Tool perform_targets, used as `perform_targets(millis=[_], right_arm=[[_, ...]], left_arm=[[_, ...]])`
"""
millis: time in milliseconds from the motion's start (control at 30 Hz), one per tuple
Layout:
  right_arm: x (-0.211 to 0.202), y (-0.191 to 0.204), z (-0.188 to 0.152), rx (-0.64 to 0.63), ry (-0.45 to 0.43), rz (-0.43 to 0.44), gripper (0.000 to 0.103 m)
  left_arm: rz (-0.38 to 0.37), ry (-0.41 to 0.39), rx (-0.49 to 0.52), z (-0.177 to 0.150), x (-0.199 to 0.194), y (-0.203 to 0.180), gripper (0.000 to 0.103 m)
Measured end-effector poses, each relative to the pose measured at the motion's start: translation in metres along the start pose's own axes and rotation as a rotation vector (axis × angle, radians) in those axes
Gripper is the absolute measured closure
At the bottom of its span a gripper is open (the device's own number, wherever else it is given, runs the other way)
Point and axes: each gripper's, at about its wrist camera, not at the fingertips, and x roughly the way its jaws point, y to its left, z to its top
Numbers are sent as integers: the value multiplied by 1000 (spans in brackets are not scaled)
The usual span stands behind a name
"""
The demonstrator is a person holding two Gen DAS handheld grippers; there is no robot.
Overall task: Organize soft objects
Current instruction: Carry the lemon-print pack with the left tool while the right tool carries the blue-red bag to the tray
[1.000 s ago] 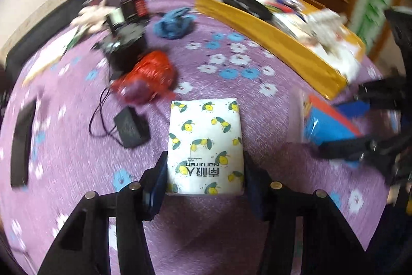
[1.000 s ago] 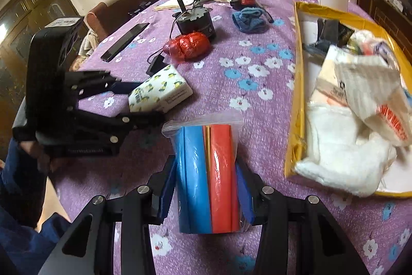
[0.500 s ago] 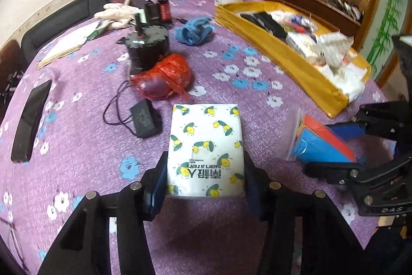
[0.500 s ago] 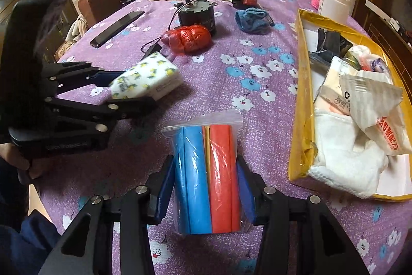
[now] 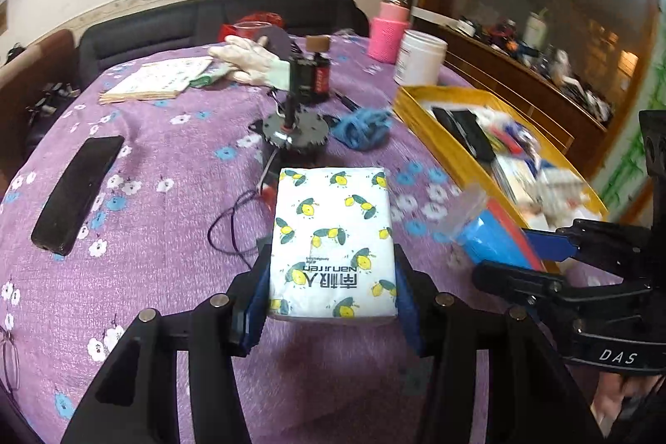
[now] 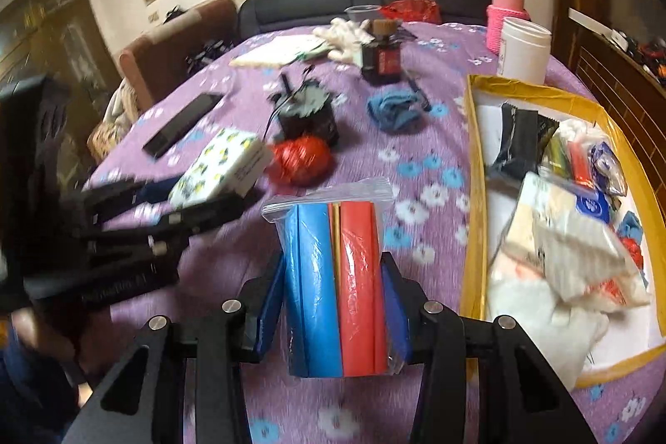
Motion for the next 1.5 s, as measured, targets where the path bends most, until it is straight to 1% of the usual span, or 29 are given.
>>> perform_targets(millis=[67, 133, 233, 400, 600, 700, 800, 1000, 1500], right_arm=[[4, -3, 9, 32, -17, 2, 55], [6, -6, 15, 55, -39, 2, 55], [15, -8, 16, 72, -53, -1, 55], [34, -8, 13, 93, -75, 12, 55], [37, 0, 10, 43, -153, -6, 55], [38, 1, 11, 39, -162, 21, 55], [36, 4, 12, 19, -185, 14, 55], [37, 0, 14, 32, -189, 29, 55], [35, -2, 13, 39, -200, 24, 55]], left_arm=[[45, -35, -8, 2, 2, -2, 52], [99, -55, 4, 1, 4, -3, 52], [125, -66, -15, -2, 8, 3, 52], [191, -104, -3, -3, 6, 7, 52], [205, -103, -37, -2, 7, 16, 52], [217, -114, -40, -2, 5, 17, 52], [230, -128, -26, -3, 3, 14, 52], [240, -141, -5, -4, 1, 10, 52], [259, -169, 20, -4, -4, 5, 52]])
